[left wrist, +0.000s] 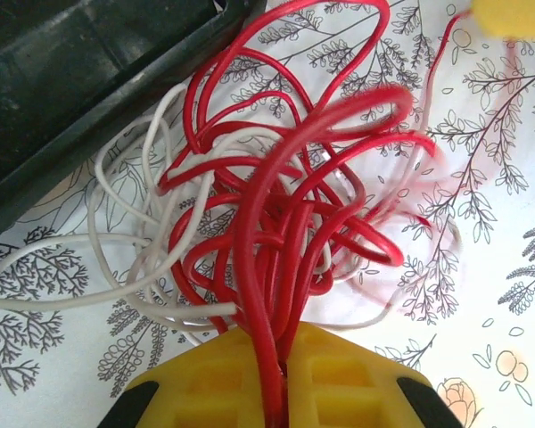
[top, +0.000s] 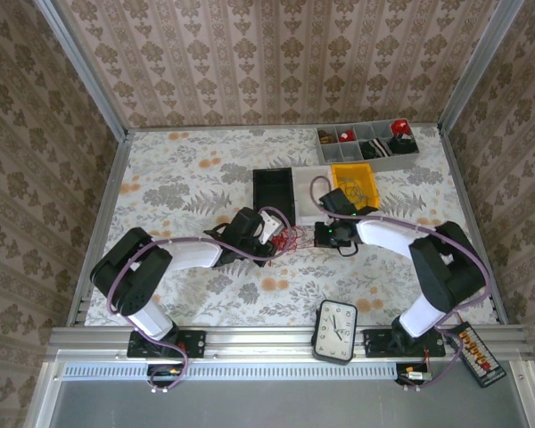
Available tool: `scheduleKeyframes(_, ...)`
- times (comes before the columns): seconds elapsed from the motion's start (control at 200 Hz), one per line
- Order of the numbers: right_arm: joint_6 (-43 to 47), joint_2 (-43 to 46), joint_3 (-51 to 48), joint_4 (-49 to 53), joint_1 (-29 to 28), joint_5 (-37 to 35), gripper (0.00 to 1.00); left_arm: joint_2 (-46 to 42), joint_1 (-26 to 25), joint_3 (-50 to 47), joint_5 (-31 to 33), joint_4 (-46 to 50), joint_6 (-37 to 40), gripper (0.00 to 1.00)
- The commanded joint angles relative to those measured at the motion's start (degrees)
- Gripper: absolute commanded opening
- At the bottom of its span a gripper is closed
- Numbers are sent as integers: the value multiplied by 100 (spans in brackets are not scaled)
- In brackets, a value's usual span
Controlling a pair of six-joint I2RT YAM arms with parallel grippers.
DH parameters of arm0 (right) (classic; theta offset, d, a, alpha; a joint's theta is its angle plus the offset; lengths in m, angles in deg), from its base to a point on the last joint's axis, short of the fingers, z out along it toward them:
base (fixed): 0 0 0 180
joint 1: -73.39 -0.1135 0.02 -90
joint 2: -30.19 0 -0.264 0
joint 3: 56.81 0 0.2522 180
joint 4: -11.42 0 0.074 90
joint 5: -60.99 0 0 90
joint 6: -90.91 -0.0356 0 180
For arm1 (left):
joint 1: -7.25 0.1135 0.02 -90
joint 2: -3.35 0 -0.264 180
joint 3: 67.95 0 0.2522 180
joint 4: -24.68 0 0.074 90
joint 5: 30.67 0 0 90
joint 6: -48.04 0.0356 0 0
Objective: Untangle the cables
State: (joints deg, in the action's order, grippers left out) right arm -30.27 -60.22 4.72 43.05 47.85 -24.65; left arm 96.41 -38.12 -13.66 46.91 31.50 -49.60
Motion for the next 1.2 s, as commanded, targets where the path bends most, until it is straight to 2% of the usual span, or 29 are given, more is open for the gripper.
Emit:
scheduleKeyframes(0.0,-820,527,-382,439,445,-915,0,86,-2,-125,231,300,-115,0)
scheduleKeyframes(0.16,-1502,1170,-874,654,1313,-1230,0,82,26,-107,232,394,-158,0)
scheduleKeyframes(0.465,-1523,1919,-1032,1038,2586,-1514,0,81,63,-107,232,501,-225,0)
scheduleKeyframes(0.65,-1412,2204,-967,1079,2870,-1473,0,105,72,-118,217,485,-223,0)
scheduleKeyframes(0.805,-1335,2600,-790,1256,3055,-1943,0,181,80,-108,529,559,-263,0)
scheduleKeyframes(0.995,-1224,3077,-546,1693,4216,-1899,0,223,126,-106,834,685,-265,0)
scheduleKeyframes(1.125,-1233,3248,-454,1702,5084,-1422,0,238,133,-107,877,696,-273,0)
scheduleKeyframes(1.195,-1238,3274,-395,1717,5370,-1271,0,248,135,-98,985,724,-297,0)
